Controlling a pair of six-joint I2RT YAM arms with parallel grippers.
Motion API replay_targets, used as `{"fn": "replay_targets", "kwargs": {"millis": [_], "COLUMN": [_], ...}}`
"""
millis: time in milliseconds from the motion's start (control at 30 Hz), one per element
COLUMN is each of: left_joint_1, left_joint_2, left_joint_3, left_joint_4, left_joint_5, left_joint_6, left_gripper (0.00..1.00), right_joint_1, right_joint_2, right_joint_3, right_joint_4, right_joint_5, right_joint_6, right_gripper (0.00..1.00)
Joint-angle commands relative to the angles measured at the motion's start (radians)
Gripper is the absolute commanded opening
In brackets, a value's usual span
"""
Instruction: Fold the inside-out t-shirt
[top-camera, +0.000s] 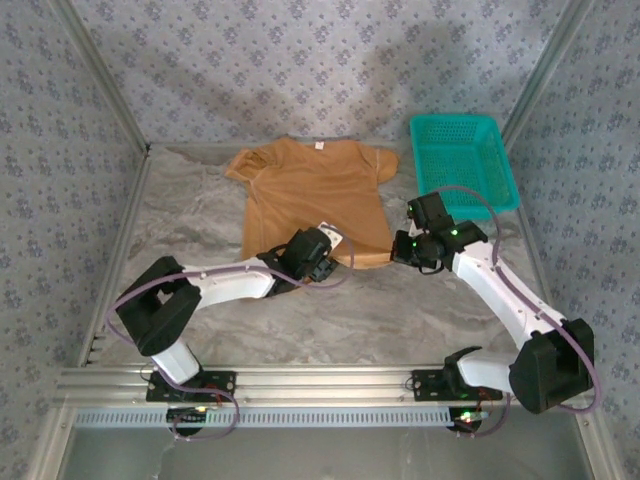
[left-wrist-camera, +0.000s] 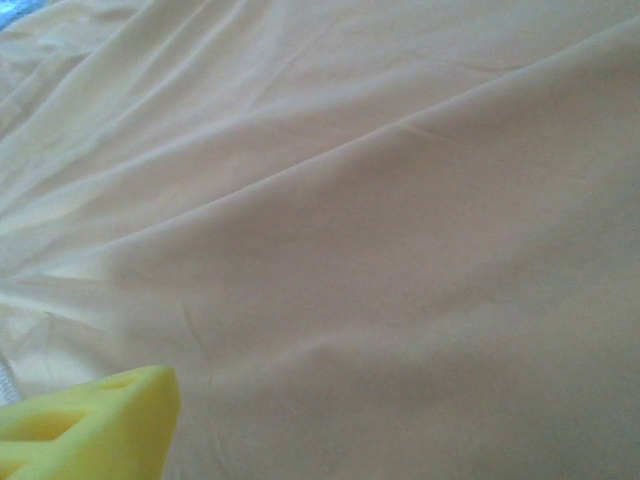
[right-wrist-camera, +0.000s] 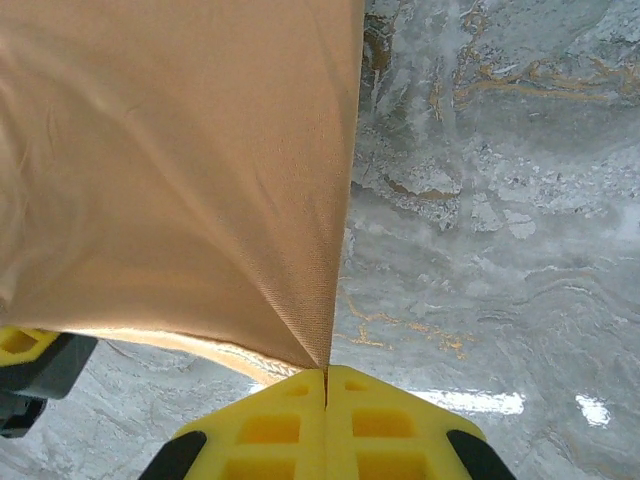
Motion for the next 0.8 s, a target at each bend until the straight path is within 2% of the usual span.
{"fn": "replay_targets", "kwargs": {"millis": [0,33,167,233,300,433,500,600,733,767], "left_joint_1": [0.000,0.005,0.041,0.056,0.061,0.062,0.061,0.062,0.062,0.063], "left_joint_2": [-0.020,-0.015,0.001,0.004,0.006,0.010,0.021,0.046,0.053,0.046], "left_joint_3": [-0.021,-0.021,-0.021,-0.015,-0.017,-0.025,-0.022,-0.006,-0.011,-0.019], "left_joint_4": [-0.006,-0.016,-0.040,-0.053,-0.054,-0.047,-0.046,-0.063,-0.074,-0.073], "left_joint_5": [0.079,0.074,0.057,0.064,0.074,0.100,0.110,0.118,0.094,0.073], "left_joint_6": [0.000,0.002,-0.008,-0.018,-0.026,-0.048,-0.060,-0.076,-0.089,-0.089], "left_gripper": [0.79,0.77,0.51,0.43,0.43,0.58,0.63,0.61,0.53,0.49], "right_joint_1": [-0.006,-0.008,-0.015,-0.019,-0.026,-0.044,-0.052,-0.069,-0.109,-0.122], "right_joint_2": [0.012,0.011,0.008,0.003,-0.005,-0.028,-0.039,-0.052,-0.074,-0.081], "right_joint_3": [0.012,0.013,0.022,0.025,0.031,0.046,0.059,0.074,0.086,0.086], "right_joint_4": [-0.008,-0.012,-0.021,-0.023,-0.028,-0.036,-0.044,-0.057,-0.076,-0.078], "right_joint_5": [-0.018,-0.021,-0.031,-0.033,-0.038,-0.053,-0.057,-0.058,-0.065,-0.072], "right_joint_6": [-0.022,-0.022,-0.023,-0.023,-0.023,-0.019,-0.019,-0.020,-0.027,-0.029], "right_gripper": [0.00,0.00,0.00,0.00,0.00,0.00,0.00,0.00,0.00,0.00]}}
